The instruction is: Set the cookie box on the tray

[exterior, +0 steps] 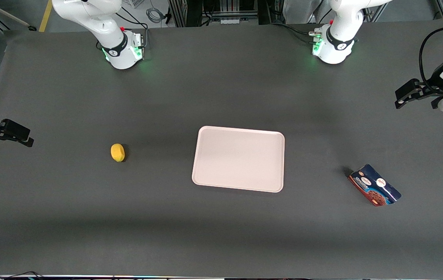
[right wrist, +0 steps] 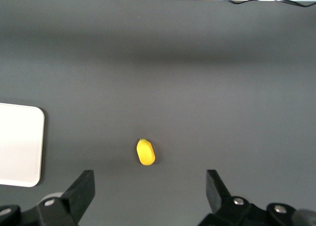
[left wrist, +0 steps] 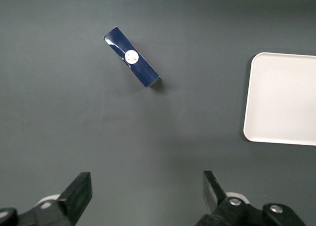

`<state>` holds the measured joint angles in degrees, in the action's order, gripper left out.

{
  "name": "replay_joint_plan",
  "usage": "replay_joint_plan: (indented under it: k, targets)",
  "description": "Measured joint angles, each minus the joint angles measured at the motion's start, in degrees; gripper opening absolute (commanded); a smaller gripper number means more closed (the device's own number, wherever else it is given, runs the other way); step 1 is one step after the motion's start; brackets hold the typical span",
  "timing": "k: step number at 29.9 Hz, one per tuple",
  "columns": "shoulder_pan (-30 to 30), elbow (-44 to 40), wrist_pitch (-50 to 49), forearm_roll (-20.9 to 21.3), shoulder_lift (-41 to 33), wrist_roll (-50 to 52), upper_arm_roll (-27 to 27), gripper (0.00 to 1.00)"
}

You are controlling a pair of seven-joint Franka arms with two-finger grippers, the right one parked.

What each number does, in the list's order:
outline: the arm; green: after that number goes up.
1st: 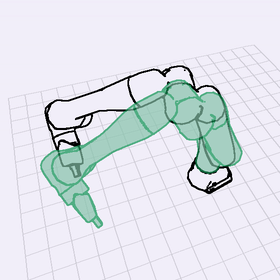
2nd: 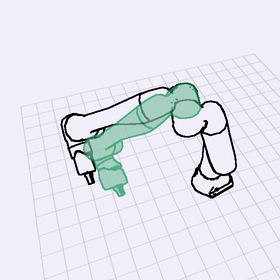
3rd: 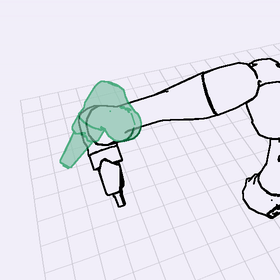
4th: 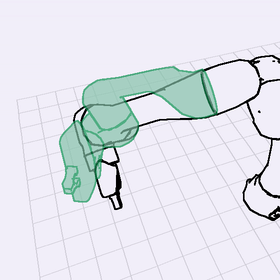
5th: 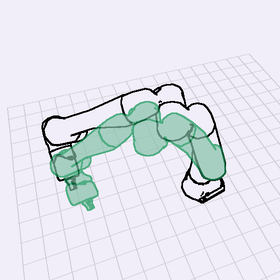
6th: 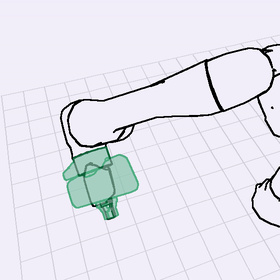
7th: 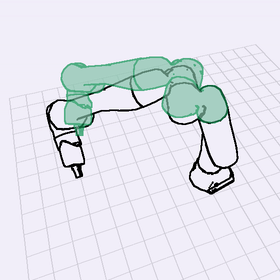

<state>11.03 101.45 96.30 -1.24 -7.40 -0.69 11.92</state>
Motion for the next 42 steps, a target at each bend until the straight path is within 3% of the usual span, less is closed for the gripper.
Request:
replay_joint_plan:
  k: [22,34,42]
  targets:
    - [0.00,0.00,0.04,-0.07,0.00,0.00,-0.01,1.00]
    - [0.07,0.00,1.04,-2.52,0.01,0.25,-0.49,1.00]
    - [0.11,0.00,3.09,-2.84,0.33,9.87,-0.59,0.99]
